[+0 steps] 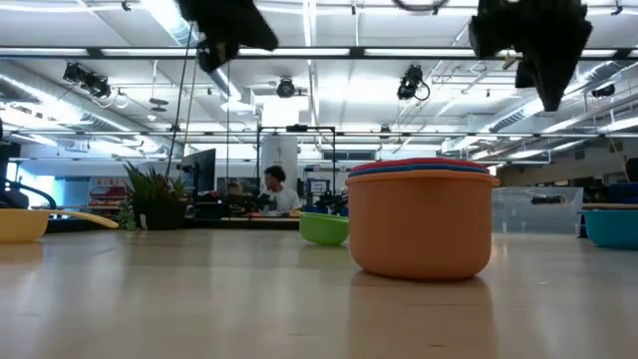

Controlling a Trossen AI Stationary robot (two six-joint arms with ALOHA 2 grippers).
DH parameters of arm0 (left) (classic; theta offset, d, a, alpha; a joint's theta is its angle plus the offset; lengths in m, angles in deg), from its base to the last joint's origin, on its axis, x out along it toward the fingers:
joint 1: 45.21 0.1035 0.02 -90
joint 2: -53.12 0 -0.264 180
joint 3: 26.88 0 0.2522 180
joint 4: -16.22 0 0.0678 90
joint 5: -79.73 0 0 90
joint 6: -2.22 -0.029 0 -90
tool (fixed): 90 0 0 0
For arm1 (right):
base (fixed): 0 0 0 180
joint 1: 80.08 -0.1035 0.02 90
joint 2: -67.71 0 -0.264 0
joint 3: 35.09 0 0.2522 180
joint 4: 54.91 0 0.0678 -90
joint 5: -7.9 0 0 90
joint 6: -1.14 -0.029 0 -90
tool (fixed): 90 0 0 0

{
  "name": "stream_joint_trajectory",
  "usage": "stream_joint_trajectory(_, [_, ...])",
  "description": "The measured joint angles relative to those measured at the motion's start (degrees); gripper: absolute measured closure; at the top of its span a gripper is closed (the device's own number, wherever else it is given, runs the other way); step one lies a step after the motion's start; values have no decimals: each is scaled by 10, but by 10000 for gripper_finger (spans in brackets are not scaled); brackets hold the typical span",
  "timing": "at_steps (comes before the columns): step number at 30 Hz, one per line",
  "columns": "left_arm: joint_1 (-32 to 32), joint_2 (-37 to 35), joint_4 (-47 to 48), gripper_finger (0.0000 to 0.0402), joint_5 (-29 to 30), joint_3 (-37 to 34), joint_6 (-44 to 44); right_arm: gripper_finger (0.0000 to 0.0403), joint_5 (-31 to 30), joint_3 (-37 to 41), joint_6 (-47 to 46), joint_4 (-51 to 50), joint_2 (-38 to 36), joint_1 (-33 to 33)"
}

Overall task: Nest measuring cups in basket
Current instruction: Stack the light blue measuring cup on top of the red measuring cup

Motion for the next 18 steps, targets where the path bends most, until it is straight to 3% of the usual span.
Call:
stream_joint_trajectory(10, [20,-103,47,402,69,0,4,257,-11,95,-44,-2,14,1])
stream_joint_trajectory(18, [36,-126,60,402,80,0,-1,245,7,171,-61,32,24,1])
